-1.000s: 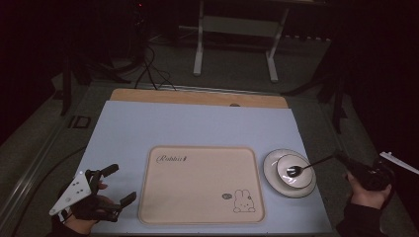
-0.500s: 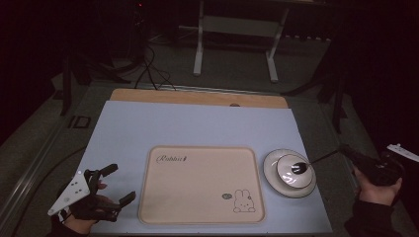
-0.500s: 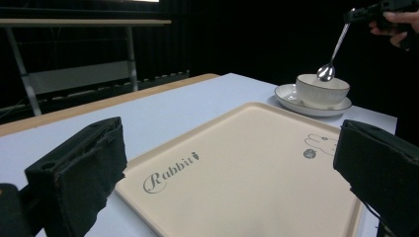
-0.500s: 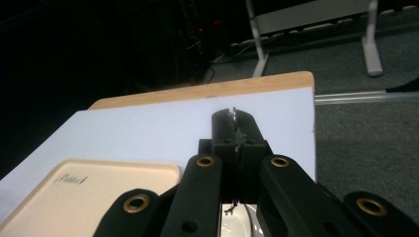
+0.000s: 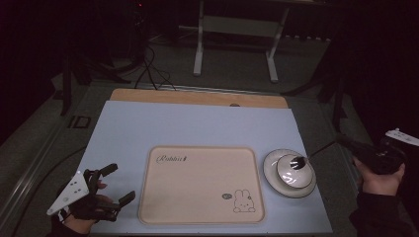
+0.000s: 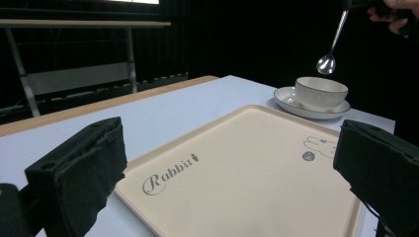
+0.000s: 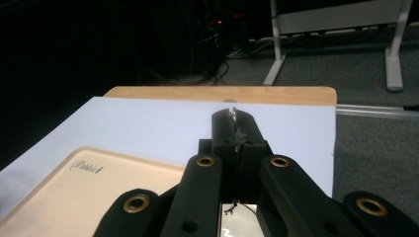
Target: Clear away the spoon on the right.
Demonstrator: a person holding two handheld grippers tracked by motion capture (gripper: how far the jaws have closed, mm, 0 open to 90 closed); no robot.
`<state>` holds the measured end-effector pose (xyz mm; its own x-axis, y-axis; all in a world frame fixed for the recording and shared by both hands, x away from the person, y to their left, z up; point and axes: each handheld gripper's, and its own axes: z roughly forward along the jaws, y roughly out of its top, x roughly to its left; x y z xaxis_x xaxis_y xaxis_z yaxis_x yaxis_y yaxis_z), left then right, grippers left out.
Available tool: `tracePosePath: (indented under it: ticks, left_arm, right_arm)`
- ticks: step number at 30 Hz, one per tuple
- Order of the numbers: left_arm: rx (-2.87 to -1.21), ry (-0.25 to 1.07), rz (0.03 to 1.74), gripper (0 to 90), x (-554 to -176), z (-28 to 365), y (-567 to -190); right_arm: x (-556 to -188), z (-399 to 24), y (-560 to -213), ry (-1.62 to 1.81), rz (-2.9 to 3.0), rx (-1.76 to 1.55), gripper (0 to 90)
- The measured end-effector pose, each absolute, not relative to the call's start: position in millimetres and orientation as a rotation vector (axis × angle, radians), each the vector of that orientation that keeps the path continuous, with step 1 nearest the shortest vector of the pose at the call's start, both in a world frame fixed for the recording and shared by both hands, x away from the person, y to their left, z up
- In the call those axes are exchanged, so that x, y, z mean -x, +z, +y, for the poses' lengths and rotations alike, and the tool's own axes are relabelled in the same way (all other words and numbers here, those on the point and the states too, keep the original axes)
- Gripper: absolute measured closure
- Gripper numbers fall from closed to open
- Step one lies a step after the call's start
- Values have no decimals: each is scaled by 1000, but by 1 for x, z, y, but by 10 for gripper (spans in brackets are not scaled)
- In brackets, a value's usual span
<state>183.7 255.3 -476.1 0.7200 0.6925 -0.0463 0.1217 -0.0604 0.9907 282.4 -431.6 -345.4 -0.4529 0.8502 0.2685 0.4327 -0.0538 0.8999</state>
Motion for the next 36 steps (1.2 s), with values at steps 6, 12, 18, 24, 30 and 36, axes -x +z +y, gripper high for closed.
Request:
tracePosePath:
  ticks: [6, 12, 18, 24, 30, 36]
  left_arm:
    - [-1589, 531, 675, 0, -184, 255, -476]
    - [-1591, 533, 673, 0, -183, 255, -476]
    - [-1589, 531, 671, 0, -183, 255, -476]
    - [-1590, 526, 669, 0, -184, 255, -476]
    - [-1592, 523, 666, 0, -184, 255, -476]
    - [-1593, 523, 665, 0, -184, 255, -476]
  right_arm:
    - [-288, -418, -335, 1526, 1924, -1300, 899]
    - [-296, -403, -330, 1551, 2005, -1241, 900]
    - [-309, -378, -330, 1557, 2131, -1159, 900]
    - [-317, -362, -333, 1562, 2209, -1106, 900]
    - [-325, -342, -337, 1579, 2300, -1029, 900]
    - [-336, -314, -348, 1582, 2443, -925, 900]
